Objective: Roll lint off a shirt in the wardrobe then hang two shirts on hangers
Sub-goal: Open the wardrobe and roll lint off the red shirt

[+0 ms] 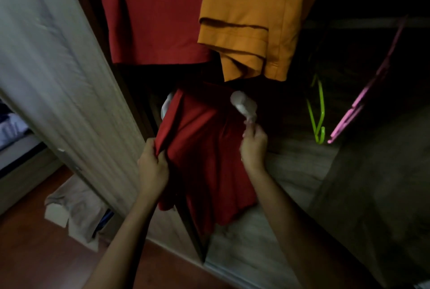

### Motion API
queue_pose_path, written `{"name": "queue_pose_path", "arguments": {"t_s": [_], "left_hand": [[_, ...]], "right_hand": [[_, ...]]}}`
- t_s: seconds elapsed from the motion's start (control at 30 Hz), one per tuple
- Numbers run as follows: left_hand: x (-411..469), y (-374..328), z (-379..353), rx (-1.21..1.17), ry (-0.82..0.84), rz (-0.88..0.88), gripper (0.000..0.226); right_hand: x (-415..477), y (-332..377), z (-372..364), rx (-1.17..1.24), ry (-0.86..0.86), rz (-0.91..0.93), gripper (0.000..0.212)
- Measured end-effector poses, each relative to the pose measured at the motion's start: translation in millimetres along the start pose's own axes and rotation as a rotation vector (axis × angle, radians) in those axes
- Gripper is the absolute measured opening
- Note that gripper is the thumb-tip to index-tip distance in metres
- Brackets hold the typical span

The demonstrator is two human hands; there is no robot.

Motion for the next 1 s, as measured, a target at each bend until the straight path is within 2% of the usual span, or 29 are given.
{"name": "queue_pose_path", "arguments": {"t_s": [0.07,0.13,0.23,0.33,0.43,0.53,0.6,0.7,0.8,0.9,0.97,1.0], "left_hand": [[-0.2,-2.7,2.0,0.007,-0.006,0.001,0.015],[-0.4,-5.2,3.1,0.022,-0.016,-0.005,0.017],[-0.5,-5.1,1.3,0.018,-0.018,0.003,0.017],[-1.3,-4.5,0.6,-0.001,-0.02,0.014,0.017],[-1.7,-3.3,1.7,0.015,-0.013,0.025,0.014],[-1.1,-3.6,3.0,0.022,-0.016,0.026,0.013],[-2.0,-5.0,3.3,0.025,-0.022,0.024,0.013],[-6.1,-7.9,2.7,0.032,-0.02,0.021,0.015],[-9.0,-10.7,1.4,0.049,-0.019,0.012,0.017],[-11.4,-12.3,0.5,0.057,-0.018,0.022,0.017],[-12.4,-14.3,0.7,0.051,-0.017,0.01,0.018],[-12.5,-15.0,1.0,0.049,-0.017,0.003,0.018]], "right_hand": [[10.9,2.1,1.7,0.05,-0.008,-0.049,0.032],[3.6,-7.6,-6.4,-0.064,0.033,0.004,0.036],[-36.8,-50.8,-30.3,-0.241,0.262,0.006,0.035],[-75.7,-93.8,-39.3,-0.299,0.463,-0.152,0.039],[-70.8,-98.0,-29.8,-0.219,0.372,-0.209,0.044],[-18.7,-66.7,-13.5,-0.139,0.156,-0.216,0.037],[21.4,-43.5,-0.8,-0.098,0.095,-0.273,0.038],[60.5,-28.0,11.1,-0.155,0.251,-0.376,0.032],[77.6,-39.3,-1.2,-0.147,0.308,-0.447,0.03],[54.2,-64.3,-30.9,-0.184,0.285,-0.273,0.036],[17.2,-117.2,-43.6,-0.183,0.294,-0.258,0.052],[-11.0,-134.5,-46.9,-0.206,0.333,-0.272,0.052]]}}
Point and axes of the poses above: each hand's wrist, its own x-axis towards the middle knuckle, its own z-axis out of the back of the hand, y = z × x, the point moved 6 cm from there along x, towards the middle knuckle, and after that the axes turned 1 degree about z, right-handed, at the moved point
